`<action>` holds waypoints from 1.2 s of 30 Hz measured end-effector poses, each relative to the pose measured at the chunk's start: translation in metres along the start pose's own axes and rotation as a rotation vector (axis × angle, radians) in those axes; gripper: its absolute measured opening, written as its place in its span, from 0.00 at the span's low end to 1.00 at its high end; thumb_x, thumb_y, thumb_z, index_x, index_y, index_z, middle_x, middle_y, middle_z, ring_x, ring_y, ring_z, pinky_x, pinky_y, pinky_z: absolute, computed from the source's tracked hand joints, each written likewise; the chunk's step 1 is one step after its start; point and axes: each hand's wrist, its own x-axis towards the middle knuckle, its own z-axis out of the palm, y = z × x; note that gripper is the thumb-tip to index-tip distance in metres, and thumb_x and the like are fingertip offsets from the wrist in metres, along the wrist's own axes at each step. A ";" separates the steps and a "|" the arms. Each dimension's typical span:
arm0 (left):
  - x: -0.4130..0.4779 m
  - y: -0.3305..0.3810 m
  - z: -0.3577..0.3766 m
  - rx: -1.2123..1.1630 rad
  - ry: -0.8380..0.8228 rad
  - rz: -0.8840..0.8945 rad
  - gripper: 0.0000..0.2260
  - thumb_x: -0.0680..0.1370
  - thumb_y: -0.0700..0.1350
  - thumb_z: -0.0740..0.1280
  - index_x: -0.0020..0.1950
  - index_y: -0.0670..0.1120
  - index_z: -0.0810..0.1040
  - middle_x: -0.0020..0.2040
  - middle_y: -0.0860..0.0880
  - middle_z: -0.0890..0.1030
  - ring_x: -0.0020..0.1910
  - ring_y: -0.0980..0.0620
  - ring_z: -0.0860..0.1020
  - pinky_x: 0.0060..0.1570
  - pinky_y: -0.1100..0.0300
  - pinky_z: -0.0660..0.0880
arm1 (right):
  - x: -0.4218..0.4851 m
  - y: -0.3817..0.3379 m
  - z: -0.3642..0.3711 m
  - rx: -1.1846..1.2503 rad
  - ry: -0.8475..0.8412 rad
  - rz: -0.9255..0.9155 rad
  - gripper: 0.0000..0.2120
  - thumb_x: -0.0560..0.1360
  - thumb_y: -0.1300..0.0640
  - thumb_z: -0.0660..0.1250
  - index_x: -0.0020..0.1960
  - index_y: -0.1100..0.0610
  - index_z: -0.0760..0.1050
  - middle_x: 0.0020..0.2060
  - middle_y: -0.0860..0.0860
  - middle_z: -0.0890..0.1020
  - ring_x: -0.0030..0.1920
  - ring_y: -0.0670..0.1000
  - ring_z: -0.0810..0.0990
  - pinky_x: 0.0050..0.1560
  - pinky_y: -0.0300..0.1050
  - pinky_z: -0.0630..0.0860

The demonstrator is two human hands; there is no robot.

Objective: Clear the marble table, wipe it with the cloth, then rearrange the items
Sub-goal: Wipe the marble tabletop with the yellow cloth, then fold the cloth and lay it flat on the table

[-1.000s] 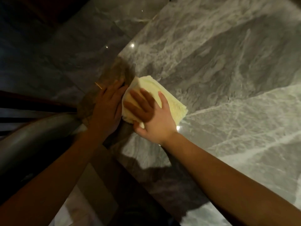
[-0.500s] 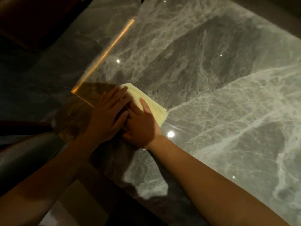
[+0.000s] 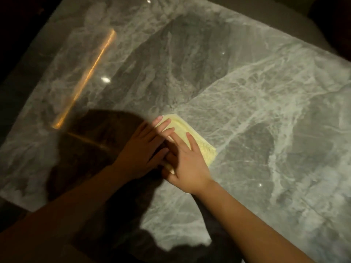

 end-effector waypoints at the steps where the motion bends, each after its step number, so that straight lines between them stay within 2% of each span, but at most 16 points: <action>1: 0.009 0.010 0.005 0.023 -0.005 0.018 0.23 0.79 0.54 0.53 0.73 0.48 0.65 0.76 0.49 0.60 0.77 0.48 0.53 0.73 0.46 0.54 | -0.011 0.005 -0.014 -0.074 -0.001 0.031 0.18 0.74 0.43 0.62 0.61 0.47 0.76 0.72 0.48 0.68 0.77 0.52 0.56 0.74 0.60 0.51; 4: 0.037 0.035 0.030 0.080 -0.061 0.078 0.24 0.80 0.54 0.52 0.75 0.51 0.60 0.77 0.52 0.56 0.77 0.51 0.50 0.74 0.45 0.47 | -0.049 0.036 -0.027 -0.144 0.012 0.088 0.21 0.76 0.43 0.59 0.66 0.49 0.73 0.74 0.51 0.65 0.77 0.52 0.55 0.75 0.59 0.51; 7: 0.066 0.060 0.054 0.235 -0.120 0.106 0.26 0.79 0.57 0.50 0.76 0.54 0.53 0.77 0.55 0.54 0.77 0.52 0.51 0.73 0.48 0.39 | -0.085 0.068 -0.040 -0.170 -0.003 0.148 0.26 0.77 0.42 0.58 0.73 0.47 0.64 0.76 0.50 0.61 0.78 0.51 0.54 0.75 0.57 0.51; 9: 0.082 0.078 0.062 0.263 -0.141 0.145 0.26 0.78 0.60 0.47 0.76 0.53 0.57 0.77 0.53 0.58 0.75 0.52 0.55 0.72 0.46 0.43 | -0.108 0.086 -0.049 -0.198 0.020 0.183 0.29 0.77 0.41 0.58 0.76 0.47 0.61 0.77 0.49 0.60 0.78 0.50 0.53 0.75 0.57 0.52; 14: 0.115 0.121 0.069 0.261 -0.148 0.253 0.30 0.75 0.61 0.55 0.74 0.49 0.63 0.75 0.50 0.64 0.75 0.47 0.61 0.69 0.39 0.53 | -0.153 0.132 -0.061 -0.235 0.052 0.215 0.33 0.76 0.39 0.57 0.77 0.50 0.56 0.77 0.48 0.58 0.78 0.50 0.53 0.75 0.61 0.51; 17: 0.130 0.141 0.078 0.235 -0.196 0.248 0.32 0.75 0.64 0.53 0.74 0.47 0.63 0.76 0.49 0.63 0.75 0.48 0.59 0.69 0.40 0.54 | -0.172 0.154 -0.073 -0.244 0.004 0.207 0.37 0.76 0.34 0.56 0.78 0.51 0.52 0.78 0.48 0.55 0.78 0.50 0.50 0.75 0.63 0.48; 19: 0.141 0.149 0.076 0.180 -0.196 0.237 0.34 0.74 0.66 0.52 0.72 0.45 0.65 0.74 0.46 0.66 0.73 0.46 0.64 0.68 0.42 0.59 | -0.186 0.161 -0.084 -0.212 0.032 0.308 0.39 0.74 0.31 0.55 0.78 0.51 0.53 0.78 0.49 0.54 0.78 0.51 0.49 0.75 0.62 0.45; 20: 0.146 0.153 0.073 0.128 -0.180 0.220 0.34 0.74 0.66 0.53 0.71 0.43 0.67 0.72 0.44 0.68 0.70 0.44 0.68 0.66 0.44 0.64 | -0.193 0.162 -0.090 -0.172 0.090 0.401 0.38 0.75 0.32 0.54 0.78 0.51 0.54 0.78 0.49 0.56 0.78 0.51 0.50 0.76 0.60 0.45; 22: 0.158 0.161 0.065 0.048 -0.119 0.133 0.32 0.73 0.62 0.59 0.69 0.42 0.68 0.67 0.41 0.73 0.60 0.41 0.75 0.58 0.47 0.72 | -0.206 0.161 -0.099 -0.053 0.297 0.637 0.32 0.77 0.36 0.52 0.76 0.51 0.58 0.71 0.48 0.68 0.73 0.50 0.61 0.73 0.54 0.52; 23: 0.163 0.164 0.062 0.052 -0.093 0.083 0.30 0.72 0.58 0.63 0.69 0.43 0.68 0.64 0.41 0.75 0.56 0.41 0.76 0.55 0.48 0.73 | -0.212 0.160 -0.102 -0.001 0.393 0.752 0.29 0.77 0.38 0.53 0.74 0.51 0.61 0.65 0.47 0.73 0.68 0.50 0.66 0.69 0.49 0.57; 25: 0.169 0.168 0.058 0.093 -0.079 0.037 0.27 0.71 0.54 0.69 0.68 0.46 0.69 0.57 0.43 0.77 0.51 0.42 0.77 0.50 0.50 0.73 | -0.219 0.159 -0.100 0.066 0.457 0.912 0.23 0.77 0.40 0.56 0.69 0.48 0.68 0.54 0.43 0.76 0.59 0.48 0.71 0.60 0.44 0.60; 28: 0.177 0.165 0.052 -0.002 -0.072 0.012 0.20 0.71 0.47 0.70 0.62 0.47 0.74 0.49 0.46 0.81 0.48 0.43 0.79 0.46 0.53 0.72 | -0.222 0.162 -0.091 0.205 0.487 0.932 0.10 0.75 0.46 0.65 0.55 0.47 0.76 0.46 0.41 0.77 0.52 0.47 0.73 0.54 0.45 0.66; 30: 0.182 0.162 0.045 -0.109 -0.074 0.012 0.10 0.72 0.45 0.69 0.52 0.45 0.77 0.39 0.49 0.78 0.41 0.47 0.78 0.39 0.59 0.70 | -0.220 0.162 -0.093 0.386 0.566 0.892 0.04 0.75 0.52 0.68 0.49 0.49 0.76 0.43 0.44 0.79 0.47 0.47 0.75 0.49 0.48 0.74; 33: 0.191 0.166 0.029 -0.259 -0.142 0.056 0.11 0.71 0.48 0.67 0.41 0.41 0.75 0.31 0.50 0.71 0.34 0.53 0.71 0.33 0.67 0.63 | -0.221 0.161 -0.100 0.578 0.652 0.842 0.02 0.76 0.56 0.68 0.47 0.51 0.76 0.37 0.44 0.78 0.37 0.46 0.76 0.40 0.46 0.75; 35: 0.204 0.172 0.022 -0.336 -0.226 0.001 0.11 0.73 0.47 0.69 0.38 0.41 0.73 0.31 0.51 0.69 0.32 0.54 0.68 0.33 0.66 0.63 | -0.225 0.162 -0.098 0.524 0.636 0.873 0.03 0.77 0.55 0.67 0.50 0.48 0.76 0.35 0.43 0.78 0.36 0.45 0.76 0.39 0.46 0.76; 36: 0.212 0.175 0.022 -0.290 -0.279 -0.034 0.10 0.74 0.47 0.68 0.38 0.43 0.72 0.32 0.51 0.70 0.33 0.55 0.68 0.35 0.62 0.64 | -0.226 0.163 -0.097 0.499 0.616 0.903 0.05 0.77 0.54 0.66 0.52 0.47 0.76 0.37 0.43 0.79 0.37 0.45 0.77 0.40 0.49 0.77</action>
